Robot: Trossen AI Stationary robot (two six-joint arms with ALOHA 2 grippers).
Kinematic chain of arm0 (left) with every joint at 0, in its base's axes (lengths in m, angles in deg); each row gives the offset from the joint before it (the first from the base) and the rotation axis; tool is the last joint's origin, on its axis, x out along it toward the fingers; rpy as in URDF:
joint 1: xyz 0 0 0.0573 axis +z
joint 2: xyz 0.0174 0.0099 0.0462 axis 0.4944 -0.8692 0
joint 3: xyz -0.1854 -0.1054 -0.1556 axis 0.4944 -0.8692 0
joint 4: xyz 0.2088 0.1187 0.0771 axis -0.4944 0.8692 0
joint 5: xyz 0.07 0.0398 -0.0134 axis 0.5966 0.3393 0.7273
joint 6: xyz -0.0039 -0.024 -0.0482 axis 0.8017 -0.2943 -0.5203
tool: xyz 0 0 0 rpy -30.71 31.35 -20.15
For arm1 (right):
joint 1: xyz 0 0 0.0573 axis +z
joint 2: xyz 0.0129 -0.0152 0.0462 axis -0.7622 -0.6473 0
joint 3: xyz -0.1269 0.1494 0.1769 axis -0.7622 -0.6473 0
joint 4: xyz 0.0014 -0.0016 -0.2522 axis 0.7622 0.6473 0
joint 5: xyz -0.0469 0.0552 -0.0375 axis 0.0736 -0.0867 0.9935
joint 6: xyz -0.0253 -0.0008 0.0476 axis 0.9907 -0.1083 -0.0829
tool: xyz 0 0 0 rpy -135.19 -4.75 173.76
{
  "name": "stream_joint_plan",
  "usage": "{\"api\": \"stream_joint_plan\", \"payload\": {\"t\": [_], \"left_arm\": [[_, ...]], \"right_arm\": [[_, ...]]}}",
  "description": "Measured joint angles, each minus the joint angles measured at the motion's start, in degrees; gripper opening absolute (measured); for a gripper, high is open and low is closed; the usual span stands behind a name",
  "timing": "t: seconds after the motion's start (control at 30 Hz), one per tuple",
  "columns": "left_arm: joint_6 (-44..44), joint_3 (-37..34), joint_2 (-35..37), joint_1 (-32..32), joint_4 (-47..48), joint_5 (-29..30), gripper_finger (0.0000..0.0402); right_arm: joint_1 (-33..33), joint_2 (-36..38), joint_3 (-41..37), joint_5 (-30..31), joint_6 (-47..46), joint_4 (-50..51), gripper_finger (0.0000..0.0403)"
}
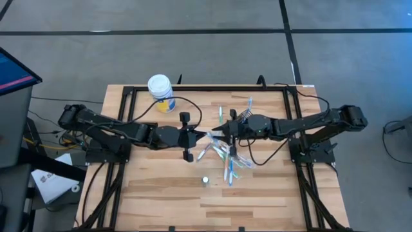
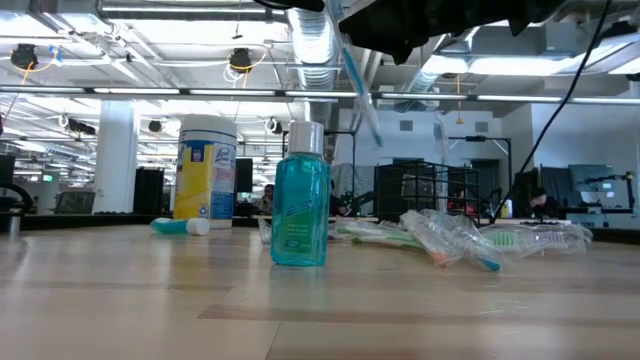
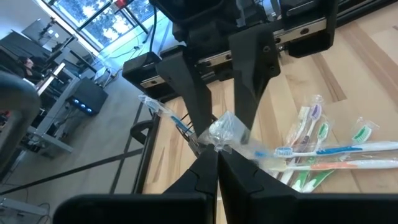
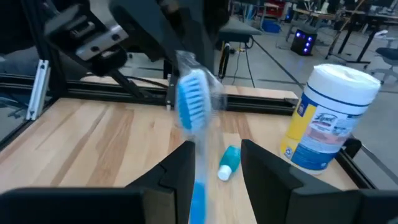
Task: Pick & Place toothbrushing station
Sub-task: Put the blue toothbrush into the mesh organizer
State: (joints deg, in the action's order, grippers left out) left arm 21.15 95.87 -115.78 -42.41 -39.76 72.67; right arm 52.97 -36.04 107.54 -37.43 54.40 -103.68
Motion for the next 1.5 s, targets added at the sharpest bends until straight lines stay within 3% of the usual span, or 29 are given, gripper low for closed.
{"api": "stream_joint_plan", "payload": {"t": [0.33,0.53,0.67,0.97,1.27,1.5], "left_arm": [[0.0,0.0,0.0,0.0,0.04,0.0,0.0],[0.0,0.0,0.0,0.0,0.04,-0.04,0.0],[0.0,0.0,0.0,0.0,0.1,-0.04,0.0],[-0.01,0.0,0.0,0.0,0.37,-0.04,0.0],[0.0,0.0,0.0,0.0,0.41,-0.04,0.0],[0.0,0.0,0.0,0.0,0.38,-0.05,0.0002]], "right_arm": [[0.02,-0.07,0.0,-0.14,-0.13,0.08,0.012],[0.04,-4.36,1.07,-1.51,0.84,-3.52,0.012],[0.04,-7.44,4.24,-1.51,1.36,-1.75,0.012],[0.11,-7.03,6.75,-1.51,1.36,4.11,0.0116],[0.09,-6.99,6.75,-1.51,1.5,4.78,0.0077],[0.09,-6.99,6.75,-1.51,1.51,4.71,0.0016]]}}
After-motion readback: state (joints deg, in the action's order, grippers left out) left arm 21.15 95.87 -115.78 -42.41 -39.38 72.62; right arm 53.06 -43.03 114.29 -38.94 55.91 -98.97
